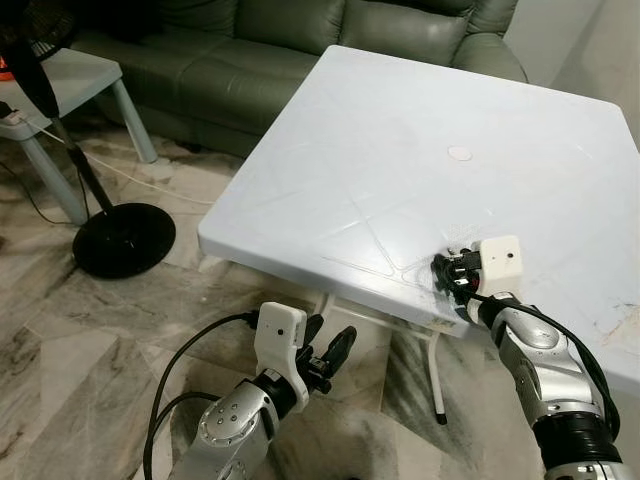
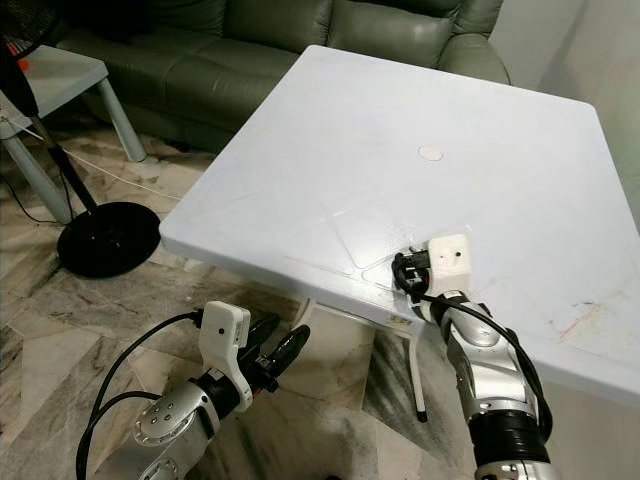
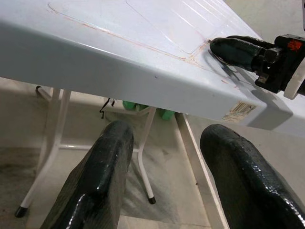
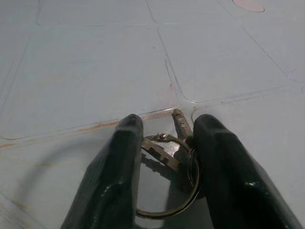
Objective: Hang keys on a hook
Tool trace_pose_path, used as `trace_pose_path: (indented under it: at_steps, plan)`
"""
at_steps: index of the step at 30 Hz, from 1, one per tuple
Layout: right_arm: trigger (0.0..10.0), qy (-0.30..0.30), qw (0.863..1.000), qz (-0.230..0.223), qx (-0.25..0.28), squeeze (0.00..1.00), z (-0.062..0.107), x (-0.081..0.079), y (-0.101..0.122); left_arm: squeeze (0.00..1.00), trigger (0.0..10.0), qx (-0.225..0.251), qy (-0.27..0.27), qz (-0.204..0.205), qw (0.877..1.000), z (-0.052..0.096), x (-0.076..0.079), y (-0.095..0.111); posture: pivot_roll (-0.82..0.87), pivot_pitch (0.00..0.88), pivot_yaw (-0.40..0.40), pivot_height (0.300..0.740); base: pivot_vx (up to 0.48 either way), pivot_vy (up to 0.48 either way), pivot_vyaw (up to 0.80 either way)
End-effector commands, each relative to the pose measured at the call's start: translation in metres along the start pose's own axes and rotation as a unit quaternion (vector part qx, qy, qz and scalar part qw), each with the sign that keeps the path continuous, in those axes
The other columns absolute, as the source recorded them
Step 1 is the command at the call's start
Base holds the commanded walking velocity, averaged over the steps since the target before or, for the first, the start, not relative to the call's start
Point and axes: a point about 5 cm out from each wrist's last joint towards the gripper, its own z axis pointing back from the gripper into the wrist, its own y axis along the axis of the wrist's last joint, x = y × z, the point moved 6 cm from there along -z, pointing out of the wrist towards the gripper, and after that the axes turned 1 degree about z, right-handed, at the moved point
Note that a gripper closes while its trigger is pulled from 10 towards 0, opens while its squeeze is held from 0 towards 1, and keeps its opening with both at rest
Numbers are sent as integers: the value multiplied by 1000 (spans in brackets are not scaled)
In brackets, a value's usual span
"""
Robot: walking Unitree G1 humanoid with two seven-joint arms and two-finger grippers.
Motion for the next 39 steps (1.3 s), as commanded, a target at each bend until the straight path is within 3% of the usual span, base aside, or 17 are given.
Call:
trace_pose_path:
  at_steps: [1, 13, 15, 16, 17, 18, 19, 25, 26, 27, 32, 33, 39]
  plan:
    - [0, -4, 1000, -2, -25, 0, 3, 4, -14, 0, 10000, -3, -5, 2, 1000, 0, 6, -1, -16, 237, -69, 740, 0, 0, 0]
    - [0, -9, 1000, 2, -22, 0, 2, 6, -11, 0, 10000, -2, -5, 5, 1000, -1, 6, 0, -16, 237, -71, 740, 0, 0, 0]
    - [1804, -9, 1000, 4, -23, 0, 2, 7, -12, 0, 10000, -2, -4, 6, 1000, -1, 6, 0, -16, 237, -71, 740, 0, 0, 0]
    - [5412, -9, 1000, 5, -26, 0, 2, 7, -12, 0, 10000, -1, -4, 6, 1000, -1, 6, 0, -16, 238, -71, 740, 0, 0, 0]
    - [7765, -10, 1000, 6, -27, 0, 1, 7, -12, 0, 10000, -1, -4, 6, 1000, -1, 6, 0, -16, 237, -71, 740, 0, 0, 0]
    - [9412, -12, 1000, 8, -27, 0, 1, 9, -12, 0, 10000, -1, -4, 6, 1000, -1, 7, 0, -15, 238, -72, 740, 0, 0, 0]
    - [10000, -15, 1000, 11, -25, 0, 1, 10, -12, 0, 10000, -1, -4, 7, 1000, -1, 7, 0, -15, 238, -72, 740, 0, 0, 0]
    - [10000, -17, 1000, 7, -19, 0, 0, 11, -10, 0, 10000, -1, -4, 8, 1000, -1, 7, 0, -14, 236, -74, 740, 0, 0, 0]
    - [10000, -14, 1000, -15, -13, 0, 0, 11, -9, 0, 10000, 0, -4, 8, 1000, -1, 7, 0, -14, 236, -74, 740, 0, 0, 0]
    - [10000, -28, 999, -41, -2, 1000, 0, 17, -5, 0, 10000, 0, -4, 8, 1000, -1, 7, 0, -13, 234, -74, 740, 0, 0, 0]
    - [10000, -41, 999, -19, 1, 1000, -1, 21, -3, 0, 10000, 0, -4, 8, 1000, -1, 7, 0, -13, 234, -74, 740, 0, 0, 0]
    - [10000, -34, 999, -18, 18, 0, 0, 21, 3, 0, 10000, 0, -4, 8, 1000, -1, 8, 0, -13, 232, -74, 740, 0, 0, 0]
    - [10000, -33, 998, -29, 38, 0, 2, 27, 8, 0, 10000, 0, -5, 8, 1000, -2, 8, 1, -14, 230, -74, 740, 0, 0, 0]
